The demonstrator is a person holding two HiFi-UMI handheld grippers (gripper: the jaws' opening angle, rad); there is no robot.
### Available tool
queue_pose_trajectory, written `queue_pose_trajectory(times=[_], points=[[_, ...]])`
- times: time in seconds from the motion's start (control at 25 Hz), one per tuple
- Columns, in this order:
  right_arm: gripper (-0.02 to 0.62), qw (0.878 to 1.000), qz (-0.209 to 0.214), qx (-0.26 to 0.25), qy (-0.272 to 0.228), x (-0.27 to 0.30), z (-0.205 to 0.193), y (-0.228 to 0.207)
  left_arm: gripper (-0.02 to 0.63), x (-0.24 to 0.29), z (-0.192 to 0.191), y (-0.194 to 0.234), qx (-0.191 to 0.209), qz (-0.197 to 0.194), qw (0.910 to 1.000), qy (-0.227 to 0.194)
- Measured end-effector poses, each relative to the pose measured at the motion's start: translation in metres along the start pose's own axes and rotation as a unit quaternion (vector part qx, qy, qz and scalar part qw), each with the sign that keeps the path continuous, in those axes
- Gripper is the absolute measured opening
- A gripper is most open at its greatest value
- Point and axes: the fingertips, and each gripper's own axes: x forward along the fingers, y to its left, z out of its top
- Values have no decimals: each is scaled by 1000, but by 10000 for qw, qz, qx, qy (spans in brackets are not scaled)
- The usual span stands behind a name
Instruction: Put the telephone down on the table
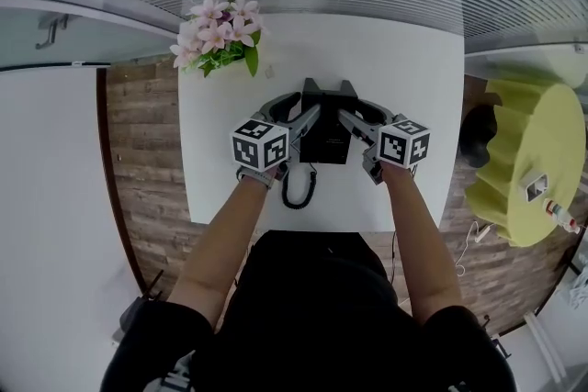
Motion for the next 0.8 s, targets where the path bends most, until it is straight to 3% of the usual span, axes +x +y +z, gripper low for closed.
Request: queue_pose_trajectory(times=[0.2, 0.44, 0.8], points=[[221, 9960, -312, -725, -409, -23, 27, 11, 218, -23, 23, -9, 491, 258, 9978, -369], [219, 9731, -137, -2051, -1041, -57, 53, 81, 218, -63, 54, -63, 1465, 222, 9850, -882], [218, 9421, 208, -2844, -1762, -118, 62, 169, 218, -128, 79, -145, 2119, 146, 9623, -1699]])
